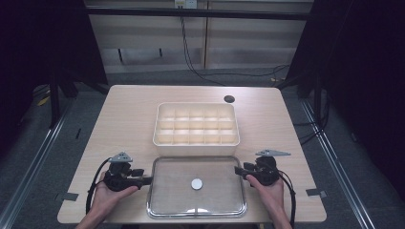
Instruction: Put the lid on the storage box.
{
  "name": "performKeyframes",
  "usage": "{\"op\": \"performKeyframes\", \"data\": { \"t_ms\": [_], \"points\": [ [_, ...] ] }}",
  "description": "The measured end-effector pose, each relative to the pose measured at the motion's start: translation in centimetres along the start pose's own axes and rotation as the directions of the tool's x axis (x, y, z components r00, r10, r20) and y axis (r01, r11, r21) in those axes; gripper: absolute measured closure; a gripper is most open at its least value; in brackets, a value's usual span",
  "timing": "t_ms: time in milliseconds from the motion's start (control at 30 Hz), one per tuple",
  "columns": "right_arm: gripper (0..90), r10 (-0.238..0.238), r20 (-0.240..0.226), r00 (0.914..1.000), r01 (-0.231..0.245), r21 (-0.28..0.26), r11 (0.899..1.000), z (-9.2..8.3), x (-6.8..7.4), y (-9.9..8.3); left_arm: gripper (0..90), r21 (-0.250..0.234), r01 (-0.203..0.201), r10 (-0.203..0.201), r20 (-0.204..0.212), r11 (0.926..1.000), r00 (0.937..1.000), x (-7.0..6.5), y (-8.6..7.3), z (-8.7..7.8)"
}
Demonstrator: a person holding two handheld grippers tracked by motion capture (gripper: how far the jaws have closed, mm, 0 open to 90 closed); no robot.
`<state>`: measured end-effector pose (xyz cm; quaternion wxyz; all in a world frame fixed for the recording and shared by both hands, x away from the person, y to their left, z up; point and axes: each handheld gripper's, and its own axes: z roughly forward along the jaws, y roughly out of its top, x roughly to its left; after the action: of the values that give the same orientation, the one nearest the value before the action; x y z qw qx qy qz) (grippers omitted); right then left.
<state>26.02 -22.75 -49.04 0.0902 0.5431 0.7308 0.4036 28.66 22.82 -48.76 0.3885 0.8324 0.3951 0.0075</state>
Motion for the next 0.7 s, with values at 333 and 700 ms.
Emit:
{"op": "performKeyframes", "data": {
  "t_ms": [333, 700],
  "points": [
    [51.8, -0.024, 0.039, 0.9989, 0.023, 0.038, 0.999, 0.5, 0.1, -0.4, 45.1, 0.028, -0.015, 0.014, 0.024, 0.9995, 0.9996, -0.1, 0.0, 1.0],
    [54.8, -0.020, 0.045, 0.9988, 0.018, 0.042, 0.999, 0.9, 0.2, -0.5, 49.9, 0.034, -0.047, 0.046, 0.041, 0.9983, 0.9981, -1.0, 0.2, 1.5]
  ]
}}
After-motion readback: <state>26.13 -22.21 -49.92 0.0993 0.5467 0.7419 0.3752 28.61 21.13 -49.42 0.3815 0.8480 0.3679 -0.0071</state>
